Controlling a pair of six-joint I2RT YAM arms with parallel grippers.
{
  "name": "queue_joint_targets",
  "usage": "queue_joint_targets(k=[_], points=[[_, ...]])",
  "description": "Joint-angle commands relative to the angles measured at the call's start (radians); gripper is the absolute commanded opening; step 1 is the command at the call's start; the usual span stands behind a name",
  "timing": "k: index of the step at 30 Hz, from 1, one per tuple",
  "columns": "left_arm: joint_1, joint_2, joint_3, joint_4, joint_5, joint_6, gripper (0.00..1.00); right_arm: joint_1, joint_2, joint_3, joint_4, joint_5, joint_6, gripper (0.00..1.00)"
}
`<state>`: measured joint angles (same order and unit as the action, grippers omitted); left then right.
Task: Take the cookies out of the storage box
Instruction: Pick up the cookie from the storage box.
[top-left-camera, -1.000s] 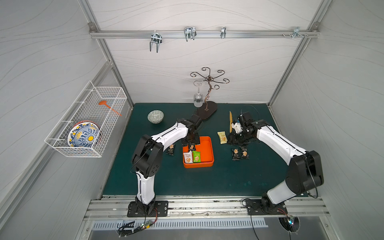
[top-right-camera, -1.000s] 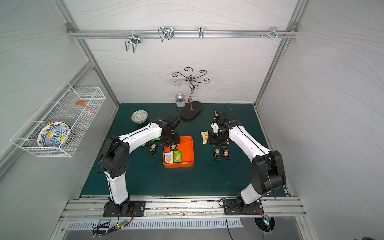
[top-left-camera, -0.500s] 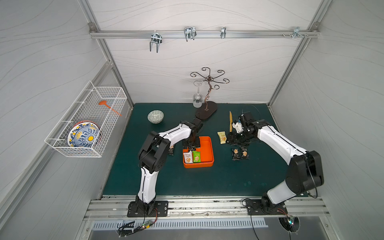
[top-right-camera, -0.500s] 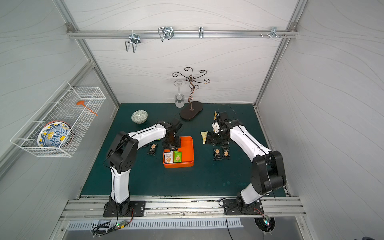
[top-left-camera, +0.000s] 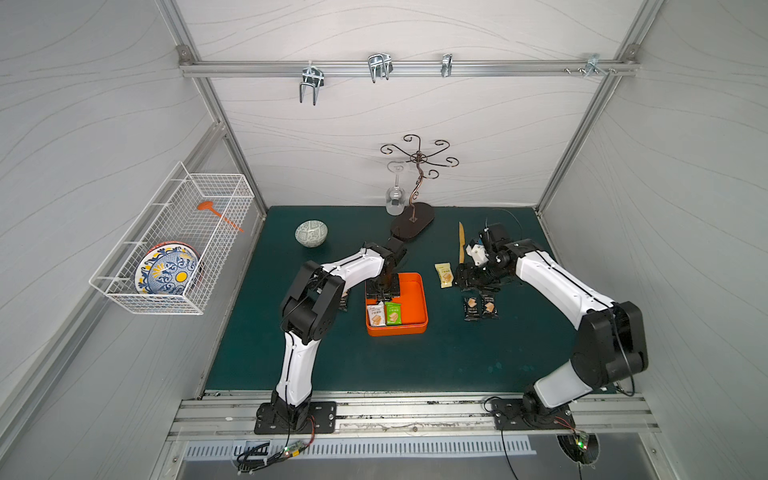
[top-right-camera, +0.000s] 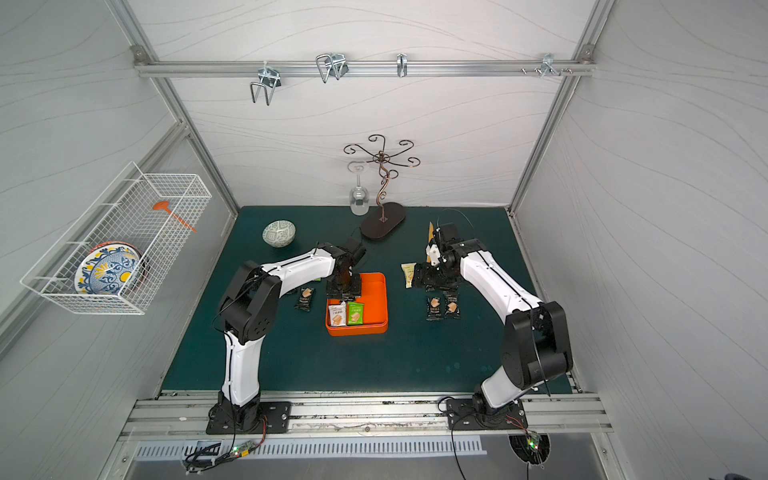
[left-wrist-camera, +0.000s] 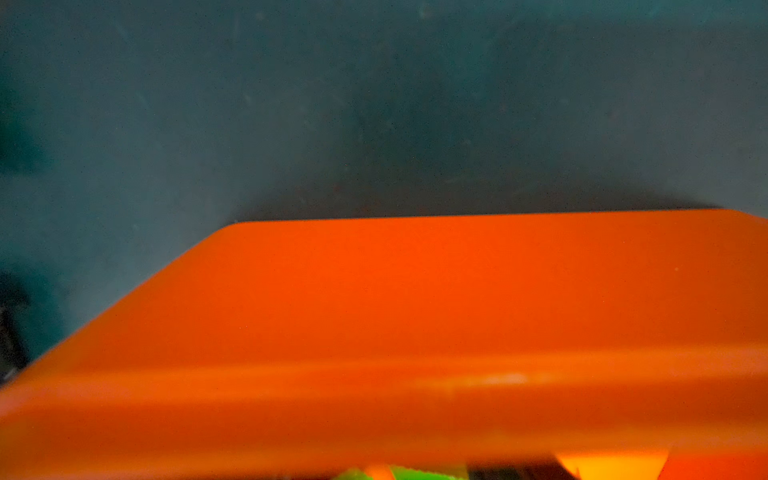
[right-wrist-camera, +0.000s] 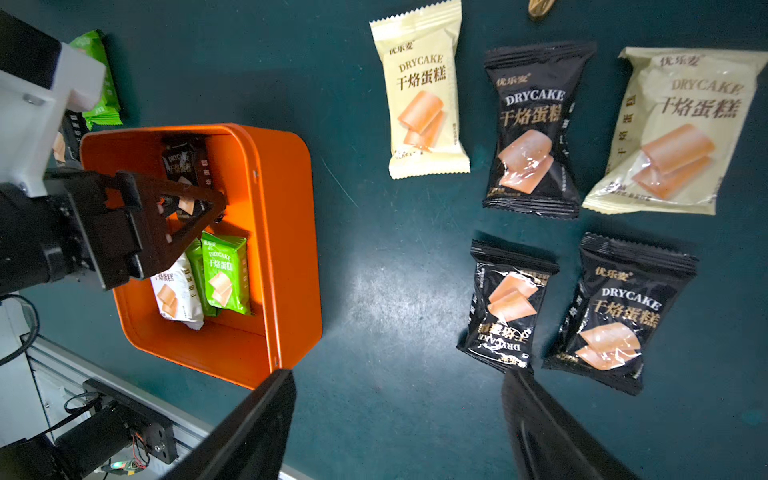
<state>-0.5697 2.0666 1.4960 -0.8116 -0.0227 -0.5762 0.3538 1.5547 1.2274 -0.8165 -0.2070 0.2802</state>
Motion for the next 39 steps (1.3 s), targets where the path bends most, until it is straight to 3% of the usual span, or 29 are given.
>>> queue_joint_targets(k=[1, 8, 20, 39], points=[[0.001, 0.031, 0.021, 0.028, -0.001, 0.012, 0.60, -0.006, -0.003, 0.017, -0.023, -0.002, -0.009, 0.83], [0.001, 0.011, 0.007, 0.034, -0.008, 0.015, 0.44, -0.006, -0.002, 0.015, -0.022, -0.009, -0.007, 0.83], [0.001, -0.049, 0.015, 0.019, -0.016, 0.009, 0.41, -0.006, -0.012, 0.011, -0.018, -0.018, -0.006, 0.83], [-0.001, -0.270, -0.048, -0.008, 0.010, -0.040, 0.40, -0.006, -0.033, 0.006, -0.008, -0.042, 0.011, 0.83]])
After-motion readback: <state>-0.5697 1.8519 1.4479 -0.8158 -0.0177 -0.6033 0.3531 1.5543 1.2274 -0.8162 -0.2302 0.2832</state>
